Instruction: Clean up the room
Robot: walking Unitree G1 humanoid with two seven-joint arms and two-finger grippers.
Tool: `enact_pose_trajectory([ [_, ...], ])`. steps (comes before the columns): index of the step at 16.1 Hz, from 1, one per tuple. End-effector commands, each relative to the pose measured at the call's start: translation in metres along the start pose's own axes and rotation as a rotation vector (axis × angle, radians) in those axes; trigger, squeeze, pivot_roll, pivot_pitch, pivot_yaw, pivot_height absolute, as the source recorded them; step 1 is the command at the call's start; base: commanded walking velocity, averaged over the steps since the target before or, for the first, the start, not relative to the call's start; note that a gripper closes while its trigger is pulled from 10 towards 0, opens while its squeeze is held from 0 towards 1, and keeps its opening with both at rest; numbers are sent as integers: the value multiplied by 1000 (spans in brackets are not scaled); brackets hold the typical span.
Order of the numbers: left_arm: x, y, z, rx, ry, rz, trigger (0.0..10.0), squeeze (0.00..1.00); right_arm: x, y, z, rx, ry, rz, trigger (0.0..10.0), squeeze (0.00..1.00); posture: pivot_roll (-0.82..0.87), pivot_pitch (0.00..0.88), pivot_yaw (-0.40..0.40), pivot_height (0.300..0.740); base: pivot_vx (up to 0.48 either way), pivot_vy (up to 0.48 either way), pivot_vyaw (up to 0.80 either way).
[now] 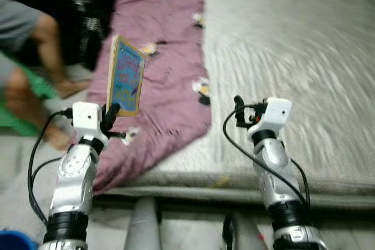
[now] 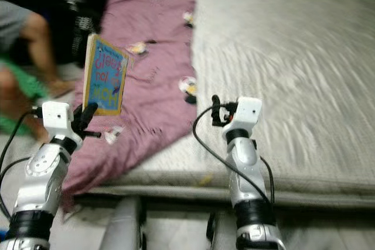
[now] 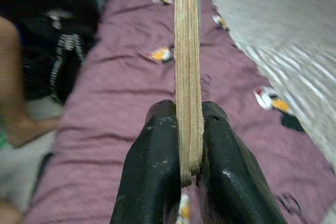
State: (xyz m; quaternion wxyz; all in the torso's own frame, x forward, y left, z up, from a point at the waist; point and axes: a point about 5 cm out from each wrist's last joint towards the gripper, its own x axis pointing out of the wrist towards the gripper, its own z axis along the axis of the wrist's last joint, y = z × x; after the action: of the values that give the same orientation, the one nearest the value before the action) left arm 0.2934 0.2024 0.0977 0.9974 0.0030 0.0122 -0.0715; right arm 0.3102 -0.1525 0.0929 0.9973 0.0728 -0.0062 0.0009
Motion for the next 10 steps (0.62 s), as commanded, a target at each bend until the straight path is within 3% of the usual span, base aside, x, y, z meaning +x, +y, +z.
enact_pose_trajectory([
  [1, 6, -10, 16, 42, -75, -45, 10000, 0, -1, 8, 5, -17, -25, 33, 10000, 0, 36, 0, 23, 713, 0, 0, 0],
  [4, 16, -20, 25, 39, -113, -56, 10000, 0, -3, 8, 4, -32, -22, 24, 10000, 0, 33, 0, 16, 740, 0, 0, 0],
  [7, 15, -21, 19, 40, -65, -33, 10000, 0, -4, 6, 7, -43, -33, 9, 10000, 0, 19, 0, 18, 740, 0, 0, 0],
  [10, 12, -21, 13, 32, -39, -2, 10000, 0, -10, -8, 2, -96, 2, -79, 10000, 0, 26, 0, 5, 740, 0, 0, 0],
])
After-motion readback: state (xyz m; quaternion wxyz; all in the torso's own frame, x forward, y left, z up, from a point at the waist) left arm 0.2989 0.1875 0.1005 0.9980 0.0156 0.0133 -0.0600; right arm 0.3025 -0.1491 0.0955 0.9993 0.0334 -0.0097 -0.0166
